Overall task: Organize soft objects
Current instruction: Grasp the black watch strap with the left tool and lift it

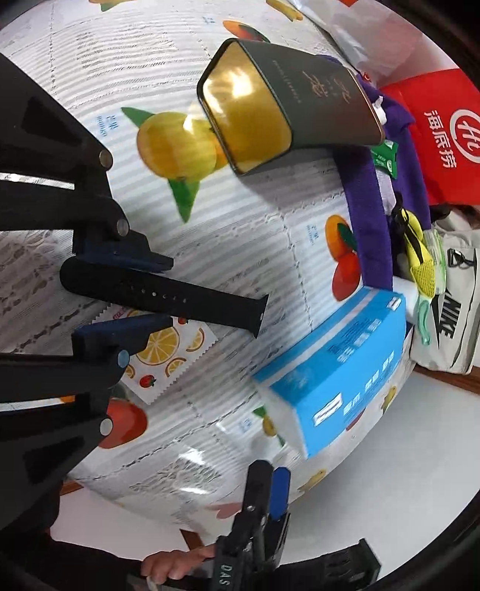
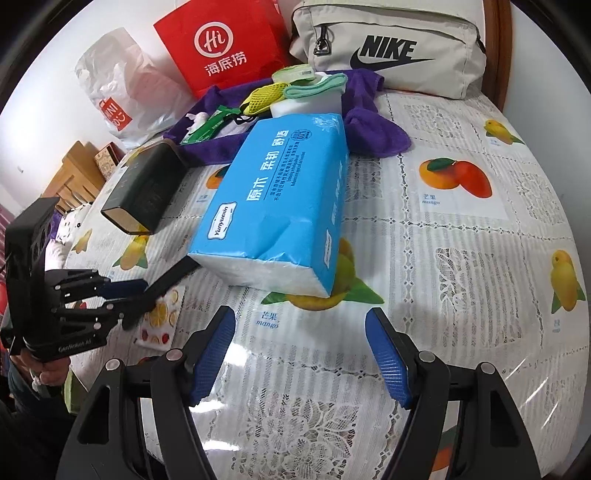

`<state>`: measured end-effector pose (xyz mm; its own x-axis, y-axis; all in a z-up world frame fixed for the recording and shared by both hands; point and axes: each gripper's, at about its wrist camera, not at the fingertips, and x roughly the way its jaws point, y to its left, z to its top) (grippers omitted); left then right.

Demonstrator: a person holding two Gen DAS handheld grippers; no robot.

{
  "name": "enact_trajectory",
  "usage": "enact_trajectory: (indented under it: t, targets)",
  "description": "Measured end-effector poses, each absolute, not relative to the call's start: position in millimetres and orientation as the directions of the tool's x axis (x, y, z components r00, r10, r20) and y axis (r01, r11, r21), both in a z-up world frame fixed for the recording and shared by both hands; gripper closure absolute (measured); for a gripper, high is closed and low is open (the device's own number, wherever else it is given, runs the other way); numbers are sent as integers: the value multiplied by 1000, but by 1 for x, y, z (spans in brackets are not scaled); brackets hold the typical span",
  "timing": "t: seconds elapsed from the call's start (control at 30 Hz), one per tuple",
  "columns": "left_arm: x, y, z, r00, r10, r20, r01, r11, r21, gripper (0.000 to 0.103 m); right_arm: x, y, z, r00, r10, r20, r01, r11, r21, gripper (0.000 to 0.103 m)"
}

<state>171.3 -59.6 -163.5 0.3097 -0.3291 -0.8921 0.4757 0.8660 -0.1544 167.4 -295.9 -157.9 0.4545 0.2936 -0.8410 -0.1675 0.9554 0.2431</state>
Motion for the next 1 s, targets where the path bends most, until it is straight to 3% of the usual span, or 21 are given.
enact_trajectory:
  t: [0.07, 0.13, 0.2, 0.47, 0.73, 0.87, 0.93, 1.0]
  targets:
    - [172, -64, -164, 309, -343, -887, 476, 863, -168, 63, 165, -294, -157, 455, 300, -838, -173, 953, 247, 30]
    - [171, -73, -165, 340, -309, -888, 479, 870, -119, 63, 163, -291, -156, 454, 301, -839, -176, 953, 247, 30]
    - [172, -77, -165, 367, -277, -888, 469, 879, -80, 81, 158, -287, -155, 456, 303, -837, -183, 952, 245, 30]
    - [170, -62, -151, 398, -328, -857, 441, 887, -135, 83, 141, -271, -152, 446, 321, -835, -227, 944, 241, 30]
    - [173, -47, -164, 377, -267, -887, 396, 912, -106, 82, 137, -263, -150, 441, 331, -834, -244, 939, 243, 30]
    - [180, -54, -166, 394, -250, -885, 398, 914, -81, 66, 136, -262, -151, 439, 327, -837, -245, 940, 239, 30]
    - [183, -60, -169, 411, -226, -883, 397, 916, -50, 66, 136, -261, -151, 438, 326, -838, -243, 940, 239, 30]
    - [185, -65, -169, 431, -210, -878, 400, 916, -23, 83, 136, -260, -152, 437, 326, -839, -242, 940, 240, 30]
